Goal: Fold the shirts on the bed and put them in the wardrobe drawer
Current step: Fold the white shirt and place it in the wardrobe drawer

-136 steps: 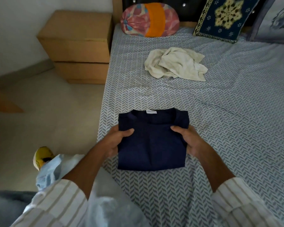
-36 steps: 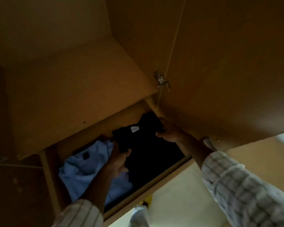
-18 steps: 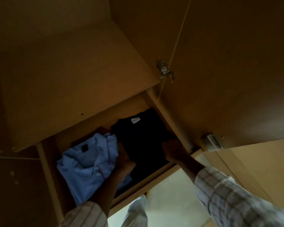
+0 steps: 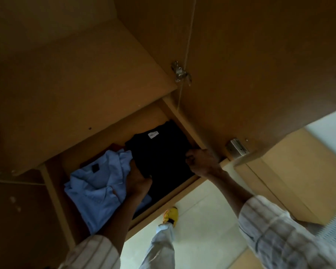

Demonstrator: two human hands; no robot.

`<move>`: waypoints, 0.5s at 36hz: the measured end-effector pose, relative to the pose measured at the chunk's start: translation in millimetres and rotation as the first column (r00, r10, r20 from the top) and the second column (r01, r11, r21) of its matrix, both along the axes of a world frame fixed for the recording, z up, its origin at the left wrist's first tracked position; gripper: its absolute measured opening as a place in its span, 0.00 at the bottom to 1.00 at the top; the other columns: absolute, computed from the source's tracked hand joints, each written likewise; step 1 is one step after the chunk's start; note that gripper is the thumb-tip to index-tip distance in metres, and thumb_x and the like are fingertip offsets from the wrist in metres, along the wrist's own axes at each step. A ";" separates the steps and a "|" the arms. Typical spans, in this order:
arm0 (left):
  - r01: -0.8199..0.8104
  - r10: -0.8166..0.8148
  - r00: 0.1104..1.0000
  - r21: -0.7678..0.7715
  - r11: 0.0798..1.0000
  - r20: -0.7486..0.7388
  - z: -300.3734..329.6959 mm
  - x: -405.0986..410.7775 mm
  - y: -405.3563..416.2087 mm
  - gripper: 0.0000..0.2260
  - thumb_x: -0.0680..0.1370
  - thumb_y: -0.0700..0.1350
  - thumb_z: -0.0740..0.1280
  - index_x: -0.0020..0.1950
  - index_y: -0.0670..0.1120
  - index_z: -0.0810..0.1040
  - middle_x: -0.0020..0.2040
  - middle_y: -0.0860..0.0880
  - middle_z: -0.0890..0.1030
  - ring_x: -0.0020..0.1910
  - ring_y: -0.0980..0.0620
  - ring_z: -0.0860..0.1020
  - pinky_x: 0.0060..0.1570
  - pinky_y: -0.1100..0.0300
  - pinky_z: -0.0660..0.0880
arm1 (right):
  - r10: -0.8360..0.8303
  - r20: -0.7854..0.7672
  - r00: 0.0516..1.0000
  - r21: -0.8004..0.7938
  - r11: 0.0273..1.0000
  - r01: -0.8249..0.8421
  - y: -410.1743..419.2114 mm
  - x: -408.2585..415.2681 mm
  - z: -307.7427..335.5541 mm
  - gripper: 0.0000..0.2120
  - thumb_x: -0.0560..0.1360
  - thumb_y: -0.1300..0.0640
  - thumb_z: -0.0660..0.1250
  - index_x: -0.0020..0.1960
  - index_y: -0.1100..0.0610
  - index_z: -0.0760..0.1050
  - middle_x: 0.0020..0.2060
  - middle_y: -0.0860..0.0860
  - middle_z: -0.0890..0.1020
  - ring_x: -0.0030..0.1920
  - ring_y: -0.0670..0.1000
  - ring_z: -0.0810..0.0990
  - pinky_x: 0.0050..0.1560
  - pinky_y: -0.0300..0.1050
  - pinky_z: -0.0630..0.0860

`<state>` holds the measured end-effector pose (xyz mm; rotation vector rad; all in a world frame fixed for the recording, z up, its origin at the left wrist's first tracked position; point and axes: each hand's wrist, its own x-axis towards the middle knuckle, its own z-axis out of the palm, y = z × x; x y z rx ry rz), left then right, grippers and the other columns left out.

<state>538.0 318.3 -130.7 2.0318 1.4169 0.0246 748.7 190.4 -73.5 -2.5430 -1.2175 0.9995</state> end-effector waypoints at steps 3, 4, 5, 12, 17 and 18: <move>-0.023 0.016 0.997 0.094 0.995 0.073 21.3 9.1 -8.1 0.18 0.72 0.44 0.67 0.61 0.43 0.75 0.52 0.44 0.82 0.51 0.43 0.81 0.47 0.55 0.77 | -0.214 -0.055 0.975 0.273 0.936 0.221 -30.4 -13.7 16.4 0.11 0.80 0.59 0.64 0.59 0.51 0.82 0.51 0.44 0.85 0.50 0.44 0.83 0.54 0.39 0.79; -0.008 -0.006 0.995 0.141 0.990 0.096 24.2 10.6 -11.0 0.19 0.71 0.47 0.65 0.61 0.44 0.75 0.51 0.44 0.82 0.50 0.43 0.81 0.47 0.53 0.78 | -0.275 -0.079 0.958 0.335 0.898 0.286 -42.5 -19.3 22.1 0.12 0.80 0.60 0.65 0.60 0.52 0.82 0.51 0.44 0.85 0.49 0.42 0.83 0.55 0.37 0.79; 0.018 -0.041 0.992 0.184 0.983 0.122 29.2 13.0 -13.6 0.20 0.71 0.47 0.65 0.62 0.44 0.75 0.51 0.44 0.82 0.50 0.44 0.80 0.49 0.51 0.78 | -0.328 -0.093 0.940 0.387 0.858 0.338 -55.8 -23.5 25.0 0.12 0.79 0.61 0.65 0.59 0.53 0.82 0.50 0.44 0.85 0.48 0.40 0.83 0.54 0.34 0.79; 0.228 -0.358 0.840 0.333 0.915 0.408 66.1 51.9 -112.7 0.16 0.75 0.36 0.69 0.62 0.43 0.77 0.51 0.44 0.79 0.50 0.43 0.77 0.47 0.51 0.75 | -0.612 -0.198 0.766 0.409 0.658 0.632 -190.8 -50.7 21.5 0.09 0.79 0.55 0.67 0.55 0.48 0.83 0.45 0.41 0.85 0.45 0.38 0.83 0.49 0.35 0.79; 0.465 -0.540 0.730 0.274 0.842 0.420 75.6 54.6 -228.0 0.12 0.77 0.38 0.66 0.60 0.44 0.79 0.52 0.46 0.82 0.50 0.48 0.79 0.46 0.59 0.72 | -0.763 -0.261 0.592 0.433 0.455 0.778 -329.3 -92.8 8.3 0.08 0.77 0.57 0.69 0.47 0.42 0.80 0.39 0.37 0.83 0.43 0.36 0.83 0.42 0.27 0.74; 0.510 -0.552 0.721 0.219 0.832 0.418 74.3 53.0 -256.1 0.12 0.77 0.37 0.66 0.59 0.46 0.79 0.50 0.49 0.82 0.49 0.50 0.79 0.46 0.60 0.71 | -0.790 -0.260 0.555 0.438 0.416 0.797 -361.6 -104.8 8.6 0.09 0.78 0.57 0.69 0.47 0.42 0.80 0.40 0.39 0.84 0.43 0.37 0.83 0.42 0.28 0.74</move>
